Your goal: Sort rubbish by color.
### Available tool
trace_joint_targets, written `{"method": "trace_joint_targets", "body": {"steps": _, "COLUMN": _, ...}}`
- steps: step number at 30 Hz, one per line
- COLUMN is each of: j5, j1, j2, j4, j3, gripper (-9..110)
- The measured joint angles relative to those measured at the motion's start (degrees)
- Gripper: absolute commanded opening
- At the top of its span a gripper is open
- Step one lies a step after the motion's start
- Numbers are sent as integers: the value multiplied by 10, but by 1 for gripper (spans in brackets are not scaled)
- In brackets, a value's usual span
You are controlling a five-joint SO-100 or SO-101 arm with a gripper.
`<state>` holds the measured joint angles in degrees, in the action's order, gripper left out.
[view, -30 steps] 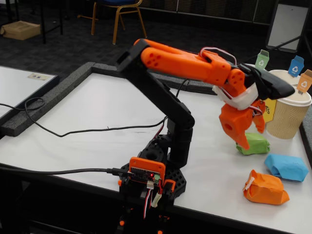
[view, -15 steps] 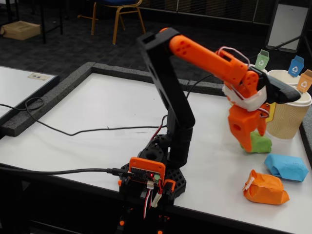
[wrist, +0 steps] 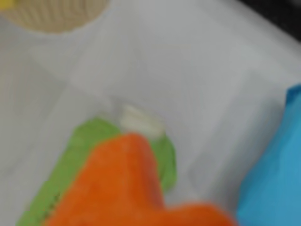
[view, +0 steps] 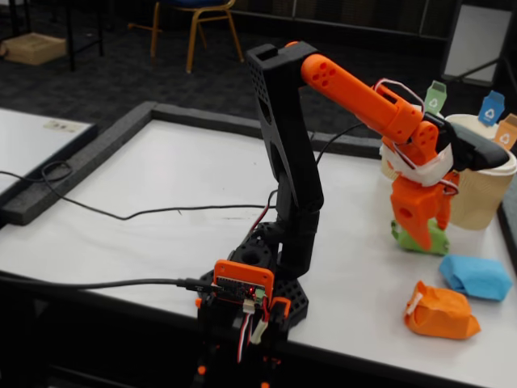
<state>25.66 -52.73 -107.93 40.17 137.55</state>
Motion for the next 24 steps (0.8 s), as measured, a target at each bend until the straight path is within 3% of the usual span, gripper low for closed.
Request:
{"method": "trace_joint_targets", "body": {"steps": 13, "j5": 0, "j1": 0, "j2": 4, "j4": -5, "j3": 0, "gripper": 0}}
{"method": "trace_joint_targets", "body": {"steps": 24, "j5": 0, "j1": 2, "j2": 4, "j4": 43, "j3": -15, "gripper": 16}}
